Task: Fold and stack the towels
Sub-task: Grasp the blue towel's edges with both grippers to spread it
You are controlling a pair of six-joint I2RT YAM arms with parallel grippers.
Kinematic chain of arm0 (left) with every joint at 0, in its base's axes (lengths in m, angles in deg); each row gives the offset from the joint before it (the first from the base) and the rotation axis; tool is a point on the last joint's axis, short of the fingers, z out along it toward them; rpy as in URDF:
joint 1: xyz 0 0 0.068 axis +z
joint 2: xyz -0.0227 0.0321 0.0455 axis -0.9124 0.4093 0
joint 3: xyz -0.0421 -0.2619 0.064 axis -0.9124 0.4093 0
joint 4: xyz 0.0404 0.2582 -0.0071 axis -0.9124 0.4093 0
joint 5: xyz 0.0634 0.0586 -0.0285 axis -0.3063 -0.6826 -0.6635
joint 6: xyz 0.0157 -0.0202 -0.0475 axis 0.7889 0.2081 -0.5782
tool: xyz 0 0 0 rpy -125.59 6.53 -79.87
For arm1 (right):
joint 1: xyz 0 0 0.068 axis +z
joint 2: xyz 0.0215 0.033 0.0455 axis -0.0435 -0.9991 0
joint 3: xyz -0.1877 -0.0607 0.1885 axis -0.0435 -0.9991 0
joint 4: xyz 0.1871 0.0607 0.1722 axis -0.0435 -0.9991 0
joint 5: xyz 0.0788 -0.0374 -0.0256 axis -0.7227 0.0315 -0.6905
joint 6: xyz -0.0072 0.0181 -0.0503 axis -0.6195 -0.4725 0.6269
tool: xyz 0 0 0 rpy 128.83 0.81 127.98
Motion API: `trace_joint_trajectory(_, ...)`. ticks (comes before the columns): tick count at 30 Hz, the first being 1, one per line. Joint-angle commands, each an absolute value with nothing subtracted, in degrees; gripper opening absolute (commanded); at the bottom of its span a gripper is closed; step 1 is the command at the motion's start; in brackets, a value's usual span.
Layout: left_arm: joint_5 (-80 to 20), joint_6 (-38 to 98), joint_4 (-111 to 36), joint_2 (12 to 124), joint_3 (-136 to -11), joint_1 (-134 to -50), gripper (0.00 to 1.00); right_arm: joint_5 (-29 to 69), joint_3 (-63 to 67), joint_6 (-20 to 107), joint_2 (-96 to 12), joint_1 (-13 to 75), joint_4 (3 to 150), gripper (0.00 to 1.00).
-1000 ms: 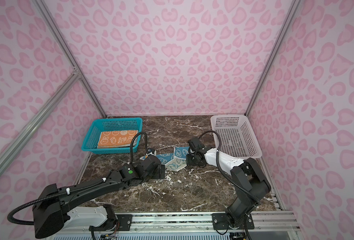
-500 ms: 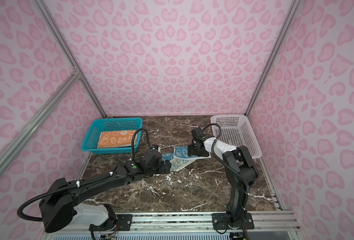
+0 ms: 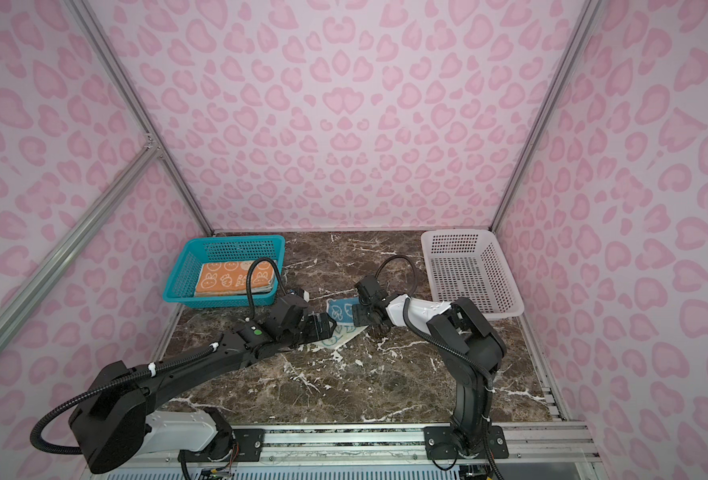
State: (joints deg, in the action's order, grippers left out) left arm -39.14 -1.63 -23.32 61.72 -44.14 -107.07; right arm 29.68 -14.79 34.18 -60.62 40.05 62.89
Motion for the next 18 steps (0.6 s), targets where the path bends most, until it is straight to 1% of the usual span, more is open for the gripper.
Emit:
trace_joint_trajectory(1,-37.35,-2.55,-24.91,61.57,-43.41,-106.03,0.99,21.72,-17.60,28.22,-59.33,41.49,55.69,0.85)
trace_joint_trajectory(2,-37.28,-2.52,-24.79,61.95,-43.37,-105.77,1.00,21.59,-17.69,28.15,-58.10,41.60,55.30,0.86)
trace_joint_trajectory(6,-36.06,-3.14,-25.60,63.96,-43.28,-105.30,0.95,22.37,-17.31,28.26,-52.46,41.34,52.43,0.86)
trace_joint_trajectory(8,-35.76,-3.31,-26.62,65.46,-43.67,-105.13,0.90,22.80,-17.55,28.29,-49.31,41.25,51.25,0.86)
trace_joint_trajectory(11,-35.09,-3.07,-27.03,68.27,-45.31,-104.62,0.79,23.72,-18.40,28.63,-45.74,40.45,49.63,0.86)
trace_joint_trajectory(18,-36.20,-2.40,-27.96,72.62,-48.07,-103.22,0.71,22.89,-23.50,30.24,-40.16,36.94,49.11,0.86)
